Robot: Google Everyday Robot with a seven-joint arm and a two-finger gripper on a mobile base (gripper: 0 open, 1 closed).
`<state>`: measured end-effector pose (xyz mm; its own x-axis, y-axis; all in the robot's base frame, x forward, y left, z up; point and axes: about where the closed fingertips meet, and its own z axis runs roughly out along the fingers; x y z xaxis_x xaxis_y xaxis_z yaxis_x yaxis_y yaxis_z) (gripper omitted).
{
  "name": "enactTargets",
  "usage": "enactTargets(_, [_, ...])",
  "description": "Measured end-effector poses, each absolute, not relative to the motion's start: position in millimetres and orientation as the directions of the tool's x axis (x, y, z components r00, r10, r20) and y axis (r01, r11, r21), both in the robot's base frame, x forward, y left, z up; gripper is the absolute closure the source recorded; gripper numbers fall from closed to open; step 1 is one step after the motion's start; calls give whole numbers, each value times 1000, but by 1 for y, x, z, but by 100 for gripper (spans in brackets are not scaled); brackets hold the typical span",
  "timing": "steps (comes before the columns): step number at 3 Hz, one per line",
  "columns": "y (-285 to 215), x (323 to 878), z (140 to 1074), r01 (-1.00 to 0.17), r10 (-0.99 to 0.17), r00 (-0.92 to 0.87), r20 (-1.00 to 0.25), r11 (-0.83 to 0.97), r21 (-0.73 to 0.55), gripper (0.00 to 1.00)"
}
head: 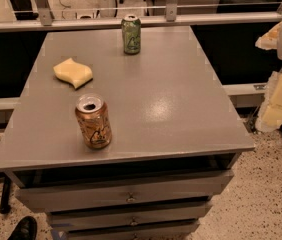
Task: Move green can near sponge
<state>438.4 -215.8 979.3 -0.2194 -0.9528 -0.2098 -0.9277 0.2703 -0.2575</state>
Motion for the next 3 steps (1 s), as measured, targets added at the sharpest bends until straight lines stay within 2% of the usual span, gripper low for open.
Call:
enactTargets(2, [-204,461,976,-912,-943,-194,-270,275,-305,0])
enactTargets(3, [-185,523,954,-890,-914,-141,-381,285,-355,0])
